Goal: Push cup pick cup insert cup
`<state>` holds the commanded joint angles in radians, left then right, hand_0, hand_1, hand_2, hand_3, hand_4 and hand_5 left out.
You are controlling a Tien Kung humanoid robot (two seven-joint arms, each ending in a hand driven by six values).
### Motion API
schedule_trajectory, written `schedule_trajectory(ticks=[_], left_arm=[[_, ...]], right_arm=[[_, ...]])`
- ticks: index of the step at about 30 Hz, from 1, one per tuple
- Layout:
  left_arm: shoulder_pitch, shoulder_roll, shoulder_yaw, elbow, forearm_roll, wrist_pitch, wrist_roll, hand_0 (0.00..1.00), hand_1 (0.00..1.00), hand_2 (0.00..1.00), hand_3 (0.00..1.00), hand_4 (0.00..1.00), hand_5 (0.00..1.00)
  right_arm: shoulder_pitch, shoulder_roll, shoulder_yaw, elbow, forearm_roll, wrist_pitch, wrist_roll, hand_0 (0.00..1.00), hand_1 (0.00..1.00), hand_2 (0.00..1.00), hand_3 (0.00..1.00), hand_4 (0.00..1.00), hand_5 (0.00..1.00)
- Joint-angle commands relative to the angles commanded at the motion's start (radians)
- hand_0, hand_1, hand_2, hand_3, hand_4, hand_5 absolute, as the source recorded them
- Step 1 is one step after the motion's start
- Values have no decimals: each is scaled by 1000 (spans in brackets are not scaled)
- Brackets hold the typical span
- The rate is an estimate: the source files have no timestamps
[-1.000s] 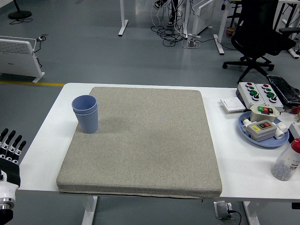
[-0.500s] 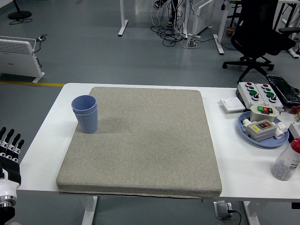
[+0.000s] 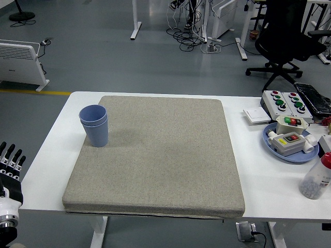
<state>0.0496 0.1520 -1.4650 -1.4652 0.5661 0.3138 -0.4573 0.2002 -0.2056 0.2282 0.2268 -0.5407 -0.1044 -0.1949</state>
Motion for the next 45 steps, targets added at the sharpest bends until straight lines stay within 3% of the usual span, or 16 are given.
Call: schedule_trajectory(ticks=[15,45], left_arm=[[-26,7,-18,-6,9,2,-4,820,846,878,870,606,998],[-10,8,-11,3,12,3,-7,819,846,878,869,589,998]], right_arm=[[17,-10,-13,-1,25,0,4,728,667,704,591,154,384],[2,-12,14,-1,-26,0,-9,728,668,707,592,154,381]])
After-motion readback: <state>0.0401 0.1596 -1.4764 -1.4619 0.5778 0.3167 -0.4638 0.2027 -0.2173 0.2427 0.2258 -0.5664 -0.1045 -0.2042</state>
